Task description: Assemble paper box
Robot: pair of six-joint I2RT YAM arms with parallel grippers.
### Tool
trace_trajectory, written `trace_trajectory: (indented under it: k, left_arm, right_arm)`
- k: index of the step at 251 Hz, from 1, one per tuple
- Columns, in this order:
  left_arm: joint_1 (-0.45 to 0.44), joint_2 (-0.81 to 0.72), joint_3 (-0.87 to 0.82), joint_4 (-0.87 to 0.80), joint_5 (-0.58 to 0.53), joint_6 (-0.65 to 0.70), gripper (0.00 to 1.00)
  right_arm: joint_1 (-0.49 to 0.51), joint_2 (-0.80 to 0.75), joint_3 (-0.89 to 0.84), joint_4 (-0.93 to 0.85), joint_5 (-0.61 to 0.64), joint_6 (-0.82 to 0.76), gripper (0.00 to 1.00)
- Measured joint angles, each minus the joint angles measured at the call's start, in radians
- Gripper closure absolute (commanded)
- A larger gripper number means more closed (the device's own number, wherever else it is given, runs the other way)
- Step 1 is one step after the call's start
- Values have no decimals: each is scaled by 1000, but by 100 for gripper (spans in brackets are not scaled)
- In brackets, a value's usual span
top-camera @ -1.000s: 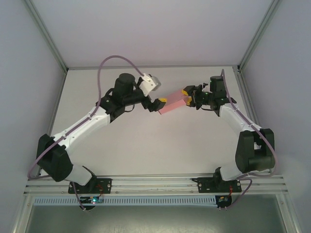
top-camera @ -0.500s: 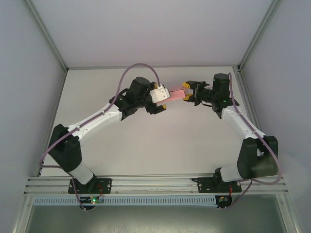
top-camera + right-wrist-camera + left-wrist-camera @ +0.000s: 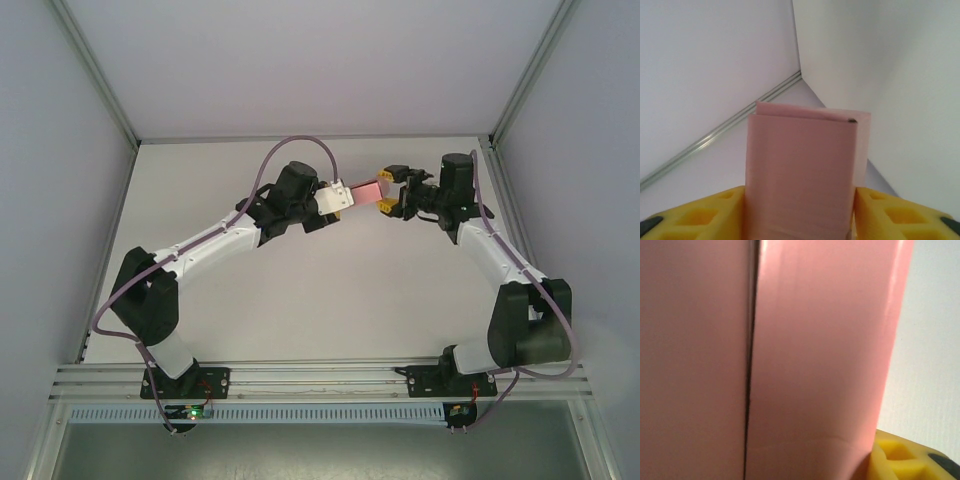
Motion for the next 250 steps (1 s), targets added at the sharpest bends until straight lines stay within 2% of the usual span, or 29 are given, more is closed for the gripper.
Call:
trace_trajectory:
  k: [24,42,48,51,78,93,109,132,151,175,212,250]
  left_arm:
    - [5,0,0,-8,10,-12,67]
    - [9,0,13,-51,22,-16,67]
    - [12,0,17,-69,27,-17,67]
    - [13,0,20,-83,32,-17,67]
    - [23,7,55,-200,86,-16,68]
    - [30,16,80,-276,126,-14,61]
    - [39,40,128,-381,177,2,67]
    - [43,102,226,-524,238,21,68]
    - [45,159,290,-608,264,35,68]
    - [45,209,316,-678,263,50,68]
    - [45,249,317,-750,258,78,68]
    - [45,261,333,-772,229,105,68]
  right_arm:
    - [-35,12,73,-100,-2,-206,25]
    - [-83,14,127,-183,31,-395,15]
    - [-99,14,147,-210,45,-464,4]
    - [-109,14,160,-230,62,-507,2]
    - [-148,0,241,-311,190,-858,2]
    - [-138,-41,239,-323,249,-1061,2]
    - [-125,-110,192,-309,254,-1252,2]
    - [-119,-233,65,-257,181,-1479,2]
    - [-111,-293,-25,-226,106,-1606,2]
    - [-86,-280,-39,-269,60,-1735,4]
    - [-31,-190,44,-447,61,-1905,12]
    - [38,-91,110,-560,97,-1976,19]
